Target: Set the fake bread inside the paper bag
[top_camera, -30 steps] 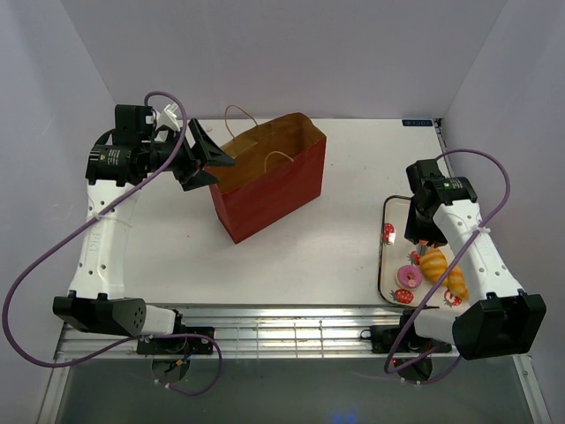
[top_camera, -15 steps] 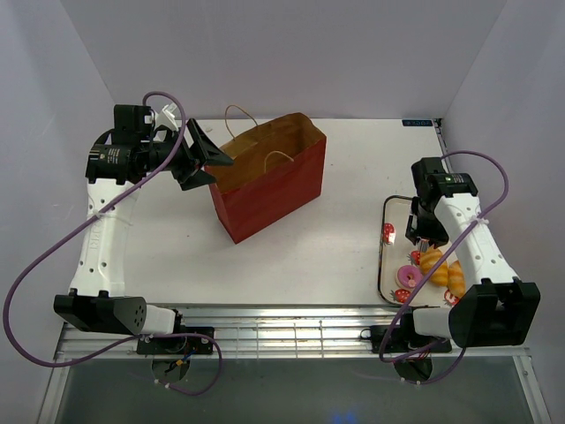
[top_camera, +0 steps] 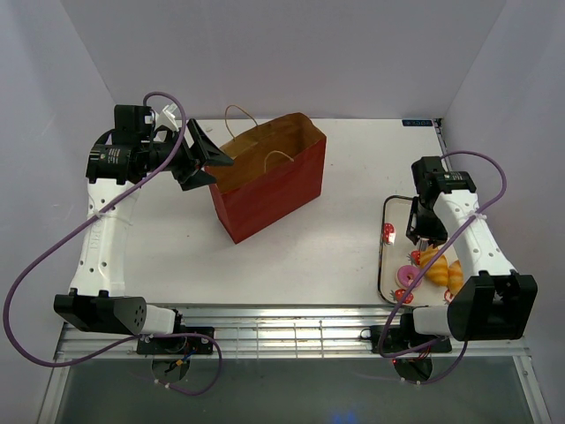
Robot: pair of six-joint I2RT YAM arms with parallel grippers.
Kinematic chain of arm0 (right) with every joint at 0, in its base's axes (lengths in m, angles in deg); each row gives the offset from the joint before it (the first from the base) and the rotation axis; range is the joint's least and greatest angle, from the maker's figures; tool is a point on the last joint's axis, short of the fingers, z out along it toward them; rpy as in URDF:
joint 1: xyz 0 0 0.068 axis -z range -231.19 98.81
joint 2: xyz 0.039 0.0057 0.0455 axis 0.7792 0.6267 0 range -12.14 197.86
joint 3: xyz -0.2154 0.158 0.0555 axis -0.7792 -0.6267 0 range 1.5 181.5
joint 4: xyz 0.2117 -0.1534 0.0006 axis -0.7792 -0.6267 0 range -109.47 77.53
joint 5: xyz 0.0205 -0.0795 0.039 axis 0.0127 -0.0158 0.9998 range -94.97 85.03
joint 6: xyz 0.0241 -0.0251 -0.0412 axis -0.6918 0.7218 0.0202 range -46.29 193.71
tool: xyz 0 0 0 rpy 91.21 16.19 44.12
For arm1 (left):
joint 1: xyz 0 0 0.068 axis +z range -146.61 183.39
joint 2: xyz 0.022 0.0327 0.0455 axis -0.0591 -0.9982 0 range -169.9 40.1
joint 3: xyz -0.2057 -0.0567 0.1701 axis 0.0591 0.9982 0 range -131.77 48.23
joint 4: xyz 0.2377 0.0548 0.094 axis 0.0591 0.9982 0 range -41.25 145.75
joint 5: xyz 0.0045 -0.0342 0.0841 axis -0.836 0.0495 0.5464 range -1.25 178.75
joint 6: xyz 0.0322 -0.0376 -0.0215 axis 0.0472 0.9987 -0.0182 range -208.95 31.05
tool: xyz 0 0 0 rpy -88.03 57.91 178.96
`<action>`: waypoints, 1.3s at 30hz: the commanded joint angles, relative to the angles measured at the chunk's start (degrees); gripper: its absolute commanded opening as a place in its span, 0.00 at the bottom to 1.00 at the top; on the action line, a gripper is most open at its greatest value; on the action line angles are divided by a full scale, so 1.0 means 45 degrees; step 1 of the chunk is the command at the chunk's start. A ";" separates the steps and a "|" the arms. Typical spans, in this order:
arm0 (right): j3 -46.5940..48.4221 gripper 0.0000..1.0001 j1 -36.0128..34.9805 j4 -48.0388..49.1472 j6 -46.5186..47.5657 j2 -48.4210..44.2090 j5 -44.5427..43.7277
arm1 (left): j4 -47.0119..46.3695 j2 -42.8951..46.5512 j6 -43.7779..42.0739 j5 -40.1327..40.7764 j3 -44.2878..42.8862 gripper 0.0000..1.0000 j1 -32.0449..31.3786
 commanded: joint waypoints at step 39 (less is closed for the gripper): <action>0.1345 0.08 0.0394 0.0028 0.0309 0.0784 0.0814 | -0.0677 0.0500 0.0393 -0.0030 0.1141 0.84 0.0475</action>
